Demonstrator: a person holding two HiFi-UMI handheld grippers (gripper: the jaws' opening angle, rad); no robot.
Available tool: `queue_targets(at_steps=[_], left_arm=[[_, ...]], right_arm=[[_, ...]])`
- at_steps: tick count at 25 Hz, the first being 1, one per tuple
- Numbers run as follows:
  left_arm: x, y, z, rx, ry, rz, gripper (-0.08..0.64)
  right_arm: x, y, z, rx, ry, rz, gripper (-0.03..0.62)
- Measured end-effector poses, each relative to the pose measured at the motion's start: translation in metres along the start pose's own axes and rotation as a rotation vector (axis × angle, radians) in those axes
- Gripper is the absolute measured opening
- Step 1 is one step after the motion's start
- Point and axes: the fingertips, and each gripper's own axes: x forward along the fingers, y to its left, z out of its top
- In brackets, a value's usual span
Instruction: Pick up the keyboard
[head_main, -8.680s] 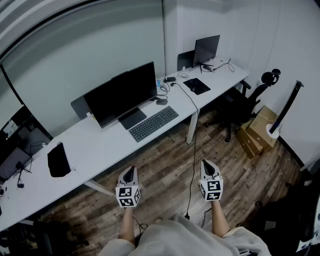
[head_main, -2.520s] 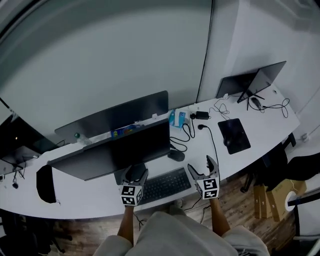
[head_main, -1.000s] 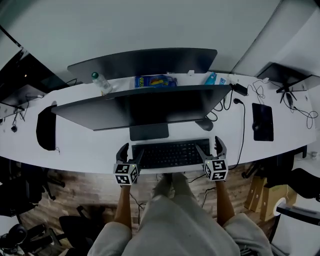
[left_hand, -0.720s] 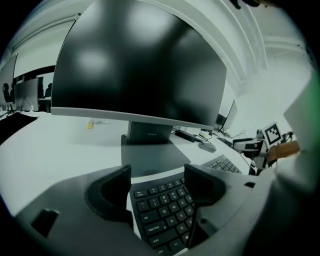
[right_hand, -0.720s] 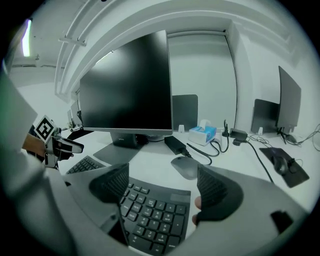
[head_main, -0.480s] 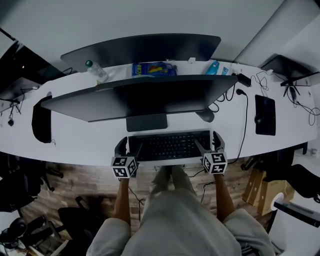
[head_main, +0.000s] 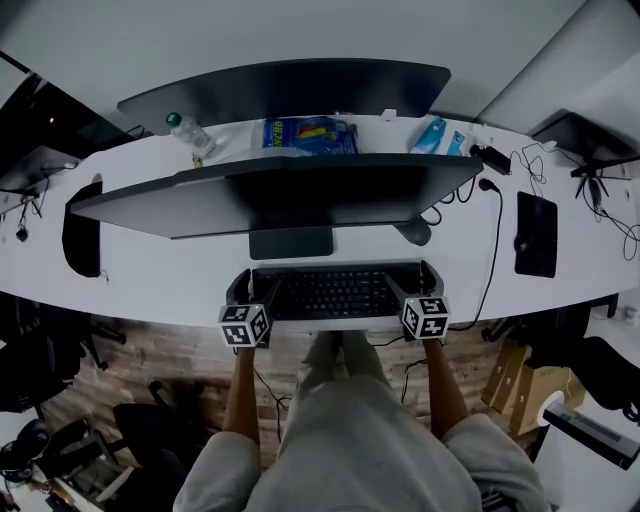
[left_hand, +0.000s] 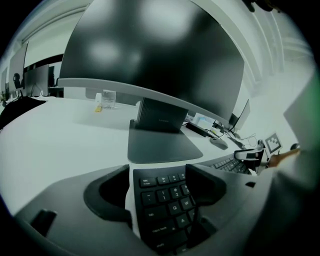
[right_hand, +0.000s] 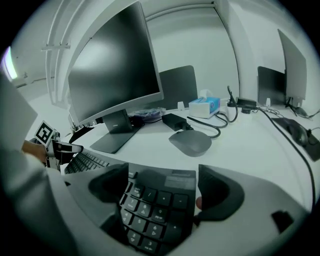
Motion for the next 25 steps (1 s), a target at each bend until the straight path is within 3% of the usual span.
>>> queue_targets(at_steps=[15,25], left_arm=[[0.013,-0.001,-0.008,-0.032,0.028,-0.052,0.327],[0.015,0.0,-0.009,-0.032,0.028,-0.03,0.327]], right_arm=[[0.012,-0.002,-0.003,0.044,0.022,0.021,0.42],[0.015,-0.004,-0.007,0.066,0.039,-0.003,0.42]])
